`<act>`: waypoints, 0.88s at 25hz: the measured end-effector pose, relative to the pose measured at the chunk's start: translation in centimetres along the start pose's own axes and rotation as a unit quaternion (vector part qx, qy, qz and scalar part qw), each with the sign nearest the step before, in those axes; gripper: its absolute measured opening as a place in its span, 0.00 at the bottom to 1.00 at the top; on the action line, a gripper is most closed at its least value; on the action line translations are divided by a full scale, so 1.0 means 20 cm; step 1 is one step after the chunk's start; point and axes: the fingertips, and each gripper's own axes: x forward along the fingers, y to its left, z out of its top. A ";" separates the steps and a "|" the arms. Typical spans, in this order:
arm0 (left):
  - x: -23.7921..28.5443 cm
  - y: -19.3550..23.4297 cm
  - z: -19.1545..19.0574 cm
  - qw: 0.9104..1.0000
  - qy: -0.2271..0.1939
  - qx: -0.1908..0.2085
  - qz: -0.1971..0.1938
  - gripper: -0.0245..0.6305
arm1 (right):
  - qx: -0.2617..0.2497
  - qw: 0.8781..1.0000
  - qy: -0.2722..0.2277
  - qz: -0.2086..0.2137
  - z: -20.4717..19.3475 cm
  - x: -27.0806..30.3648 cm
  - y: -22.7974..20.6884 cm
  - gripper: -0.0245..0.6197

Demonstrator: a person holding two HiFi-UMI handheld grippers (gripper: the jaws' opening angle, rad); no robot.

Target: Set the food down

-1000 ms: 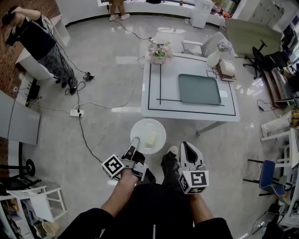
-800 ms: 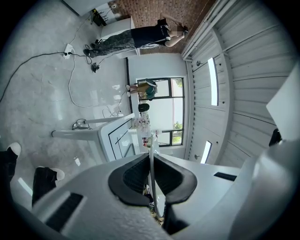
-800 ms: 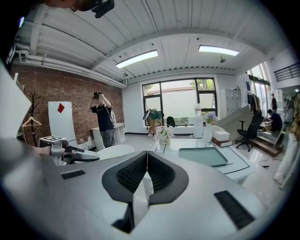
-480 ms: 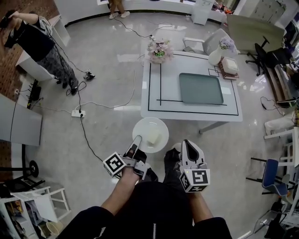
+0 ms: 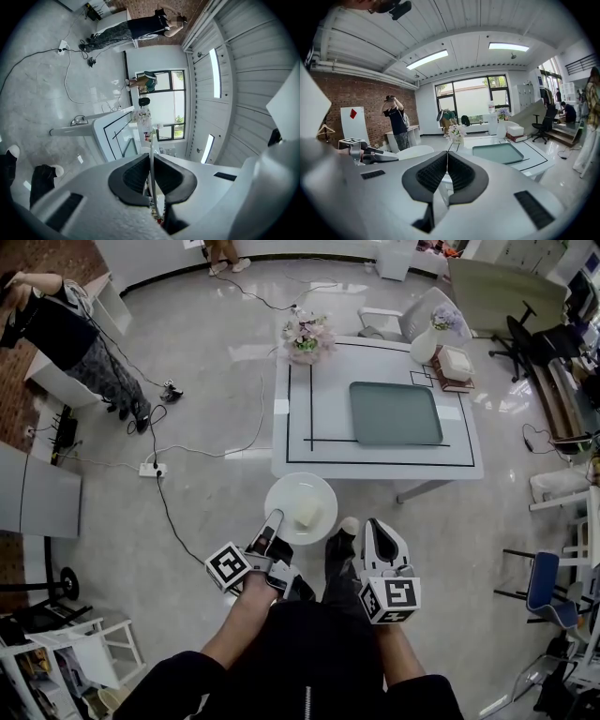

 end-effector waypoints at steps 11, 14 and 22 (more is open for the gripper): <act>0.19 0.00 0.01 1.000 0.005 0.012 0.007 0.07 | 0.013 1.000 -0.004 0.010 0.04 0.16 -0.12 0.05; 0.27 -0.01 0.02 1.000 0.004 0.014 0.008 0.07 | 0.016 1.000 -0.002 0.012 0.05 0.22 -0.18 0.05; 0.58 0.02 0.03 1.000 0.011 0.014 0.023 0.07 | 0.022 0.999 0.004 0.028 0.13 0.50 -0.37 0.05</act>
